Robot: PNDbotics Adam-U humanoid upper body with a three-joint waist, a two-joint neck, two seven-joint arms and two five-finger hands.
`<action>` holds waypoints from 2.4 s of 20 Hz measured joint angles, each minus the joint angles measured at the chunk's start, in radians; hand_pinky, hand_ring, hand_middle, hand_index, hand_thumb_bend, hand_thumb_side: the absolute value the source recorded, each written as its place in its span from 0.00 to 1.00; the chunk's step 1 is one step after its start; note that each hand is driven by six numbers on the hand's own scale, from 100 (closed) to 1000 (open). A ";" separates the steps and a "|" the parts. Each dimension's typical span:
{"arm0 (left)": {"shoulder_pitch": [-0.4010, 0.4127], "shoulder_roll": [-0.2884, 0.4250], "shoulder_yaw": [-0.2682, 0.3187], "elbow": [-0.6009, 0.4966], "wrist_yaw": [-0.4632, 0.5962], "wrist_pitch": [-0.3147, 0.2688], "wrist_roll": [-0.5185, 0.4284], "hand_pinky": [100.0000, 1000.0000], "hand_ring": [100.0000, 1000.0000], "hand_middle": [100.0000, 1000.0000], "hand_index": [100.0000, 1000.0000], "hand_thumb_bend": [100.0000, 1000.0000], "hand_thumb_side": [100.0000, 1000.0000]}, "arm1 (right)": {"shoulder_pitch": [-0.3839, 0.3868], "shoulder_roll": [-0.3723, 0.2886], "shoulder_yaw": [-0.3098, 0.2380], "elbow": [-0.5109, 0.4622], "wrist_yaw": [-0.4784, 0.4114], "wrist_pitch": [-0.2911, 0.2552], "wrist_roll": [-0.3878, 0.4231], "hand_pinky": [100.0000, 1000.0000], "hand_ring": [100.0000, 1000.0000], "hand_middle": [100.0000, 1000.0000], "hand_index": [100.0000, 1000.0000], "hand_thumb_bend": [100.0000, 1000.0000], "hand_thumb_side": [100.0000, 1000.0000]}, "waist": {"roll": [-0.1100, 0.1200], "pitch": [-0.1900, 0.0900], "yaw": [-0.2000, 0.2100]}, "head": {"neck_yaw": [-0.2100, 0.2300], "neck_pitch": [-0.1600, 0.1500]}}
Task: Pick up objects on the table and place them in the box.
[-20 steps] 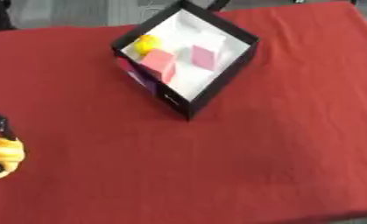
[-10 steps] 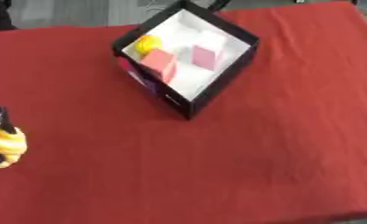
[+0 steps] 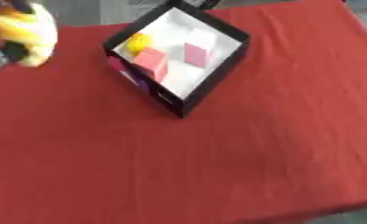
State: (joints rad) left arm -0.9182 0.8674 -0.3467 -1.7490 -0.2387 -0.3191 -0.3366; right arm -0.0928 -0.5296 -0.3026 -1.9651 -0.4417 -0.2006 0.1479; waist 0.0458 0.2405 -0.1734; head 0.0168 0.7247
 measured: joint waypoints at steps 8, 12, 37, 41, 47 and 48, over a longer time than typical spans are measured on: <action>-0.239 -0.309 0.039 0.485 -0.178 -0.164 -0.016 0.65 0.56 0.48 0.64 0.15 0.00 | -0.082 -0.003 0.026 -0.011 -0.068 0.004 0.005 0.89 0.83 0.80 0.89 0.00 0.57 | -0.001 0.030 -0.111 | 0.088 -0.059; -0.268 -0.399 0.094 0.671 -0.384 -0.272 0.015 0.66 0.59 0.50 0.65 0.25 0.00 | -0.114 -0.003 0.039 -0.011 -0.093 0.001 0.013 0.90 0.84 0.80 0.89 0.00 0.57 | -0.002 0.041 -0.148 | 0.129 -0.085; -0.250 -0.454 0.176 0.842 -0.593 -0.295 0.275 0.82 0.77 0.73 0.90 0.11 0.47 | -0.093 -0.006 0.045 -0.010 -0.090 0.018 0.030 0.90 0.83 0.80 0.89 0.00 0.58 | -0.001 0.043 -0.102 | 0.098 -0.073; -0.174 -0.338 0.162 0.634 -0.211 -0.184 0.261 0.81 0.72 0.70 0.87 0.00 0.56 | -0.052 -0.025 0.027 -0.010 -0.086 0.007 0.011 0.89 0.83 0.80 0.89 0.00 0.56 | 0.001 0.013 -0.054 | 0.054 -0.044; 0.134 -0.077 0.282 0.162 0.442 0.035 0.291 0.80 0.71 0.70 0.86 0.00 0.61 | -0.001 -0.048 -0.015 -0.011 -0.087 -0.014 -0.046 0.89 0.83 0.80 0.89 0.00 0.54 | 0.001 -0.016 0.017 | -0.016 -0.007; 0.208 -0.042 0.308 0.097 0.514 0.052 0.303 0.79 0.71 0.70 0.85 0.00 0.61 | 0.008 -0.050 -0.022 -0.011 -0.087 -0.018 -0.054 0.89 0.83 0.80 0.89 0.00 0.54 | 0.001 -0.018 0.027 | -0.026 -0.002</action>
State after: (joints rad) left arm -0.7106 0.8253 -0.0383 -1.6520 0.2753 -0.2676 -0.0338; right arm -0.0851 -0.5792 -0.3250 -1.9761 -0.5289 -0.2188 0.0939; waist 0.0469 0.2225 -0.1463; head -0.0088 0.7230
